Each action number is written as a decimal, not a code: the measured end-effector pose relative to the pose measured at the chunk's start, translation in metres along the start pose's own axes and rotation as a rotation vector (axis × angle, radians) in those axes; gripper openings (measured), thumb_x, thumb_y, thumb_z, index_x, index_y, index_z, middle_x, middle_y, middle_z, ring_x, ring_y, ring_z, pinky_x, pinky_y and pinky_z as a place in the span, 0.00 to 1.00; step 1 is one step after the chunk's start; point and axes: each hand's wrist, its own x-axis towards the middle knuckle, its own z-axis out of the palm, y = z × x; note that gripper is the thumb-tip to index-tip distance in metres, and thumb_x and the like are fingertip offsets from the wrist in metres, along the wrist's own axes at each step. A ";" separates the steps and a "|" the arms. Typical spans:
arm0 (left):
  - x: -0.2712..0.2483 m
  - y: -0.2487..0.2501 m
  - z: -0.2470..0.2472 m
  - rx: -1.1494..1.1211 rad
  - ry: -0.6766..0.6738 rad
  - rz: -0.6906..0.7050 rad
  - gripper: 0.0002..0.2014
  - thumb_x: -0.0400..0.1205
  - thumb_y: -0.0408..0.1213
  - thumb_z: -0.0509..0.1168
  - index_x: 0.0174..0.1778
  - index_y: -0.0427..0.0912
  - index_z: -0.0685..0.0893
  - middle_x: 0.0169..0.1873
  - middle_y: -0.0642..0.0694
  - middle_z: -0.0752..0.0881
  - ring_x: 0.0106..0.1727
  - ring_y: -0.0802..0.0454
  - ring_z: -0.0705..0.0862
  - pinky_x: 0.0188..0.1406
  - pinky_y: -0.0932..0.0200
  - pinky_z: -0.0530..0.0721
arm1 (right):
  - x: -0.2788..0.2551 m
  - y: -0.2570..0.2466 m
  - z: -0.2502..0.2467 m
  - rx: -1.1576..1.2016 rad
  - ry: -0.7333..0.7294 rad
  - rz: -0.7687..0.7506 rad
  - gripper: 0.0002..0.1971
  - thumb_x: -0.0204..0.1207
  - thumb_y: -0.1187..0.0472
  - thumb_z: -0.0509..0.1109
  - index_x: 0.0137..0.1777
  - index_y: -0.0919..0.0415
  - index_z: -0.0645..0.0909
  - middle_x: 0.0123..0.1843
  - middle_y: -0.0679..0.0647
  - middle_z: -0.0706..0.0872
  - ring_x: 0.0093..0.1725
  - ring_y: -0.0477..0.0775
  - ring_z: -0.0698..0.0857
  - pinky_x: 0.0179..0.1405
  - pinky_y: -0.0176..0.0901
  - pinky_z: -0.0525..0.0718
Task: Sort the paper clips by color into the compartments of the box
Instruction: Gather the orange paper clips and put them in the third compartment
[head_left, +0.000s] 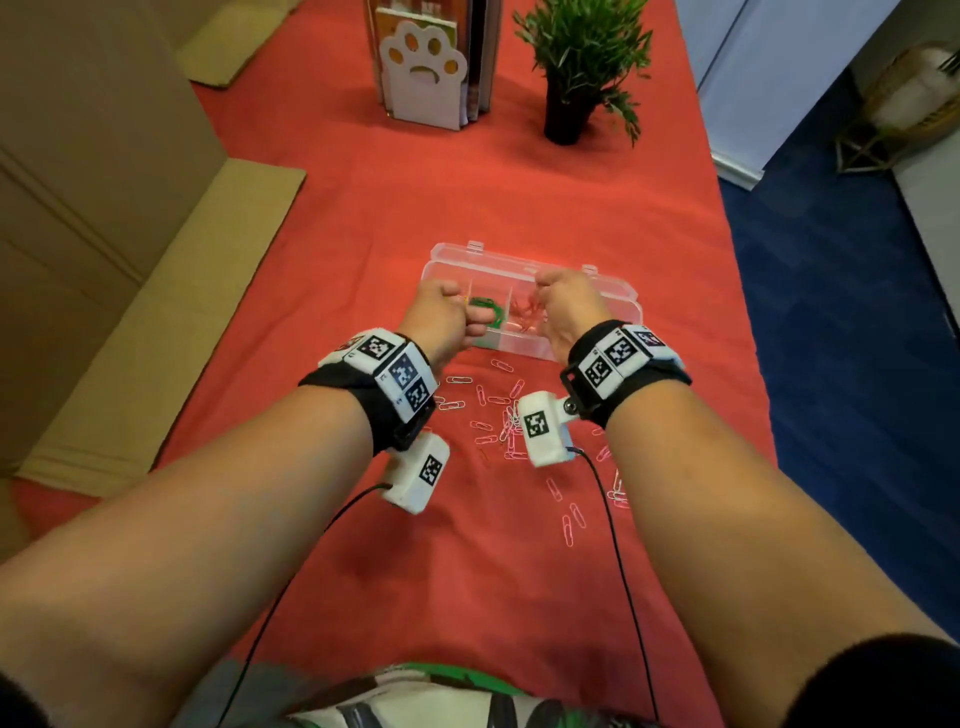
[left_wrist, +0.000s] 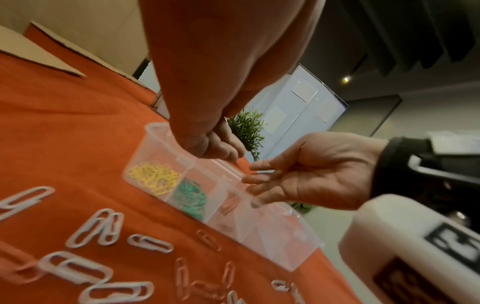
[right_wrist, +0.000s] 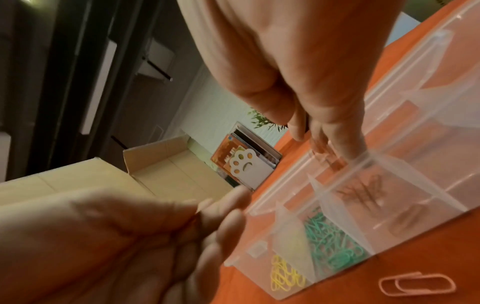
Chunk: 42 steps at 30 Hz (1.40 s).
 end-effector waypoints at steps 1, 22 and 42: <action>0.000 -0.004 -0.005 0.038 0.011 -0.003 0.12 0.81 0.23 0.44 0.48 0.42 0.69 0.34 0.45 0.83 0.30 0.54 0.78 0.22 0.68 0.74 | -0.001 0.000 0.000 -0.036 -0.025 0.017 0.20 0.78 0.73 0.55 0.69 0.67 0.75 0.40 0.49 0.77 0.41 0.49 0.79 0.56 0.51 0.84; 0.038 0.003 0.068 0.921 -0.043 0.355 0.21 0.81 0.38 0.54 0.72 0.53 0.71 0.78 0.44 0.66 0.79 0.40 0.62 0.80 0.37 0.54 | -0.065 0.084 -0.066 -0.273 0.021 -0.091 0.14 0.79 0.69 0.60 0.62 0.62 0.81 0.60 0.58 0.85 0.54 0.48 0.81 0.59 0.39 0.76; -0.010 -0.036 -0.019 0.693 0.161 0.430 0.15 0.74 0.24 0.59 0.50 0.42 0.85 0.46 0.43 0.88 0.45 0.48 0.83 0.51 0.59 0.80 | -0.082 0.113 -0.010 -0.875 -0.219 -0.288 0.15 0.75 0.69 0.60 0.55 0.57 0.85 0.50 0.60 0.76 0.56 0.62 0.79 0.54 0.45 0.78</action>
